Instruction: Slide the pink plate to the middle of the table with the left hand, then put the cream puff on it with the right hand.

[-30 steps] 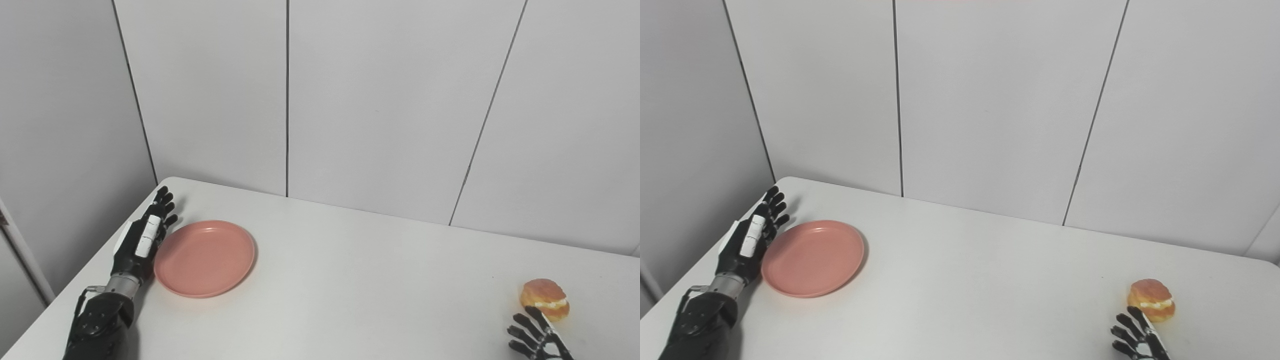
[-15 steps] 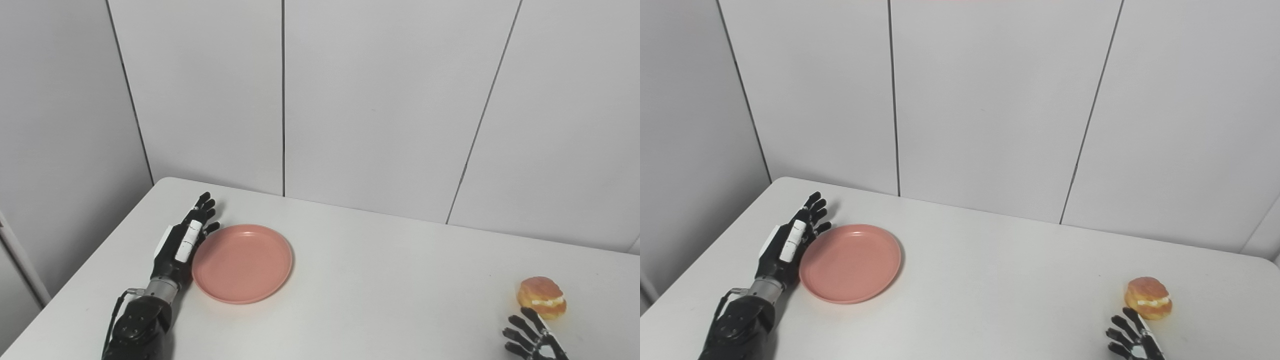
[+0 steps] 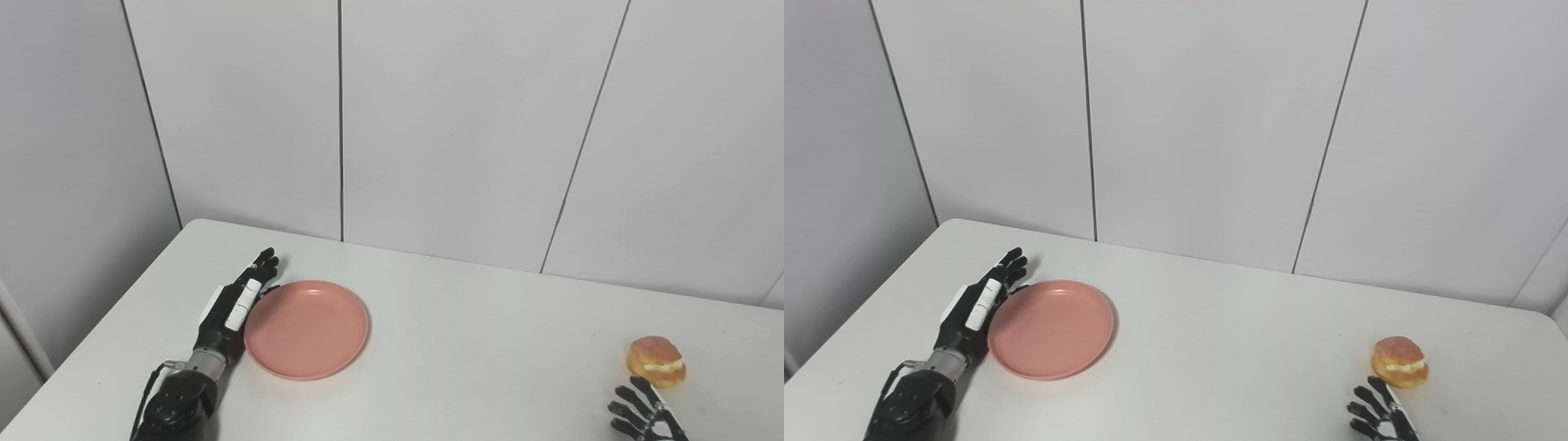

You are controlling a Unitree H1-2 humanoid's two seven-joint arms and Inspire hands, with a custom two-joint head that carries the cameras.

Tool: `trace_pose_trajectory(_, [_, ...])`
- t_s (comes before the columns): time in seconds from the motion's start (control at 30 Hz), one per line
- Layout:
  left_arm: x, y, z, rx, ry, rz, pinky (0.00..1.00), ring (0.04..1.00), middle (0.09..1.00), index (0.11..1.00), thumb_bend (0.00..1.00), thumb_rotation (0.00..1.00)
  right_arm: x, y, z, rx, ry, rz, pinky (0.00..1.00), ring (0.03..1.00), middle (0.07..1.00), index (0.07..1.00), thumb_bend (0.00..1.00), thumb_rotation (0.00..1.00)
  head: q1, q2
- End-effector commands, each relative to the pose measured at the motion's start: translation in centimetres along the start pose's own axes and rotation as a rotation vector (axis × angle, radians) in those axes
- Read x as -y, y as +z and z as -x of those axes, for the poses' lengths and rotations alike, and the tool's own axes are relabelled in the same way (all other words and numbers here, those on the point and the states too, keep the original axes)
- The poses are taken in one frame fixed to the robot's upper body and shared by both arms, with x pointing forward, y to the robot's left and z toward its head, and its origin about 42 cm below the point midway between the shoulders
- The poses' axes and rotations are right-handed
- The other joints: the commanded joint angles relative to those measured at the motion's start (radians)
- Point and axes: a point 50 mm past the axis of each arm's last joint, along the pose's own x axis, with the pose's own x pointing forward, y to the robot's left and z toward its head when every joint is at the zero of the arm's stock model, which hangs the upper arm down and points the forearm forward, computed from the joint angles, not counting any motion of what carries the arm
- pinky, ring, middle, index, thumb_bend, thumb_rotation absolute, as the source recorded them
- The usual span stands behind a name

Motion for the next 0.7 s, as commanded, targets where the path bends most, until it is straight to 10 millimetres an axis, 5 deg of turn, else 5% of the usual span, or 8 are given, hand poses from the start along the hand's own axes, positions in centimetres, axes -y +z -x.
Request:
trace_pose_trajectory(0.0, [1.6,-1.0,0.4,-0.024,-0.015,0.018,0.86,0.96,0.944,0.907,0.95,0.84,-1.4,-2.1,1.8,-0.132,0.048,-0.005,0.75,0.798,0.844,0.894,0.8,1.0,-0.013,0.009])
trace_pose_trajectory(0.67, [5.1,-1.9,-1.3,-0.036,-0.094,0.076,0.85,0.975,0.97,0.927,0.97,0.85,-4.7,-0.2,1.4,-0.131,0.056,-0.012,0.74,0.788,0.839,0.889,0.8,1.0,-0.168,0.057])
